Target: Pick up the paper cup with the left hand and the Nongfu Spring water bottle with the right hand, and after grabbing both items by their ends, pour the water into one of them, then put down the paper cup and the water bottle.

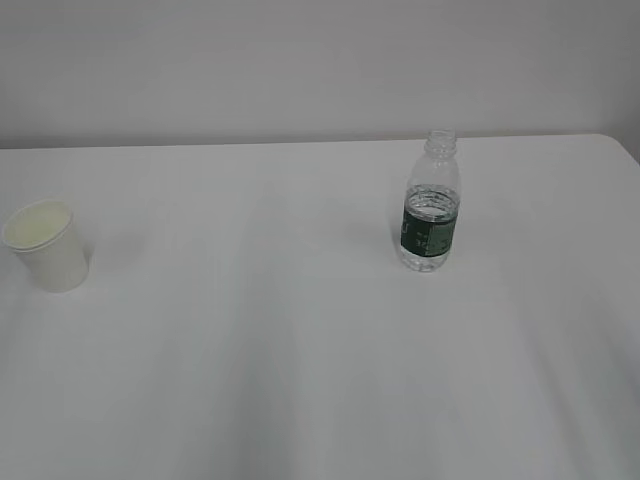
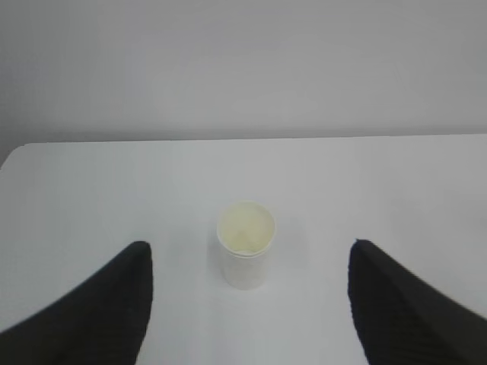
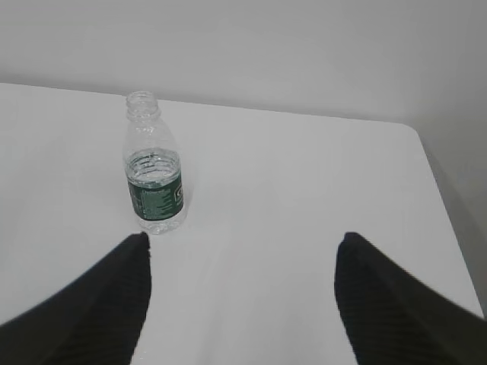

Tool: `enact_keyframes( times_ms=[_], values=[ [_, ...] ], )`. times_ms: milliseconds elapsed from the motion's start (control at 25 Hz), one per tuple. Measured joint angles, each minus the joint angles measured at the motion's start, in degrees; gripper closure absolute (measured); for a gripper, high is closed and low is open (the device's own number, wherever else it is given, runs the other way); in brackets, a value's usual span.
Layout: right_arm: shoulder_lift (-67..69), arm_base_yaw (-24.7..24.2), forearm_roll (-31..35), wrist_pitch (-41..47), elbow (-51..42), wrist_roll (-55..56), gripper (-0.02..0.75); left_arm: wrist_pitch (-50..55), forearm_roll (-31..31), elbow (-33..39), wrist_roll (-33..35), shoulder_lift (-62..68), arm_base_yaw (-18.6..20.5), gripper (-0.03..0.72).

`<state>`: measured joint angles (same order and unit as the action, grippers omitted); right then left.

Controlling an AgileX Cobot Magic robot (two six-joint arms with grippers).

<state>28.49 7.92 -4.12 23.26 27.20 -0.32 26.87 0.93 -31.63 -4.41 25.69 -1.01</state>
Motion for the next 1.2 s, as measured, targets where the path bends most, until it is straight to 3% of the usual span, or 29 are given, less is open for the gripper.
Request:
enact_keyframes(
  times_ms=[600, 840, 1200],
  values=[
    [7.0, 0.5, 6.8, -3.6, 0.0, -8.8, 0.164, -1.2, -1.6, 0.0, 0.0, 8.9, 0.0, 0.112],
    [11.0, 3.7, 7.3, -6.3, 0.0, -10.3, 0.164, -2.8, -1.6, 0.0, 0.1, 11.7, 0.0, 0.118],
    [16.0, 3.8, 7.3, -10.7, 0.0, -10.5, 0.165, -7.0, -0.9, 4.8, 0.1, 12.4, 0.0, 0.134]
  ],
)
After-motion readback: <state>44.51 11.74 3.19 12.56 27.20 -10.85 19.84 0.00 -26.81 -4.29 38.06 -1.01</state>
